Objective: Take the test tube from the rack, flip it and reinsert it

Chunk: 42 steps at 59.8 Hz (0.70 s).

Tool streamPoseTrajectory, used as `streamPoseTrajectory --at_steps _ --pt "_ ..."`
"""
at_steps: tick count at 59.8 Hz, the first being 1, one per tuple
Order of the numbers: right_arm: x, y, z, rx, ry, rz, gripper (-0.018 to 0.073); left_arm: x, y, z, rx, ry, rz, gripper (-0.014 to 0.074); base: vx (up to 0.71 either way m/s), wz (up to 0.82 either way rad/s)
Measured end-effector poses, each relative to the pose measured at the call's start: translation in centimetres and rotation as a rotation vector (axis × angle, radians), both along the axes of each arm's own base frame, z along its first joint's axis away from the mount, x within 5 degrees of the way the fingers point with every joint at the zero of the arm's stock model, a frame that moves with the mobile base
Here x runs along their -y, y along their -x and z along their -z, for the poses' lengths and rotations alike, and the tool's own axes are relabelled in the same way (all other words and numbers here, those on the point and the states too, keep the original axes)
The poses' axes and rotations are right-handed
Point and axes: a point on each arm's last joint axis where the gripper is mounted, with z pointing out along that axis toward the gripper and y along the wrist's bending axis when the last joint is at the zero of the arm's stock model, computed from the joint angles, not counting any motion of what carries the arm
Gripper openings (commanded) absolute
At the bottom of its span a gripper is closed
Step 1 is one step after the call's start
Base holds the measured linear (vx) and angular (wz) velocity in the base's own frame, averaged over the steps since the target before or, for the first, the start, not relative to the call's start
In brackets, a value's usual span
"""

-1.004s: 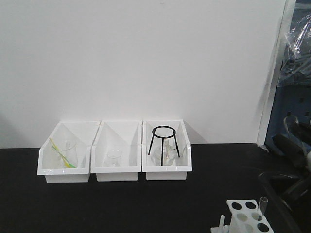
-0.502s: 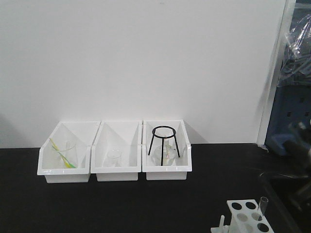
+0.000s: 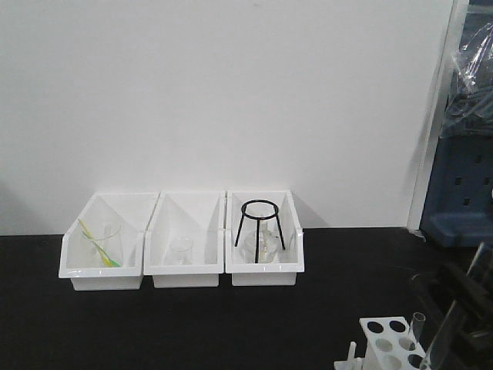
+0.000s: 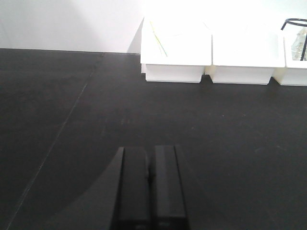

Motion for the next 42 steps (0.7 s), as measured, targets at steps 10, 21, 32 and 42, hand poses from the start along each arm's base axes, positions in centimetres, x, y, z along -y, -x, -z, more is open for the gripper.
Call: streamPoseTrajectory --at_steps 10,21,32,42 --pt "0.6 -0.2 1.5 0.047 -0.031 0.047 -0.0008 0.0 0.0 0.0 0.000 0.000 0.000 -0.0006 0.00 0.00" --pt "-0.4 -1.2 3.9 -0.018 0.055 -0.074 -0.0008 0.0 0.0 0.0 0.000 0.000 0.000 -0.0006 0.00 0.00" --pt "-0.6 -2.3 5.5 -0.006 0.044 -0.122 -0.0008 0.0 0.0 0.0 0.000 0.000 0.000 -0.0006 0.00 0.00" --pt "-0.4 -3.1 6.3 0.015 0.053 -0.100 -0.0008 0.0 0.0 0.0 0.000 0.000 0.000 -0.0006 0.00 0.00"
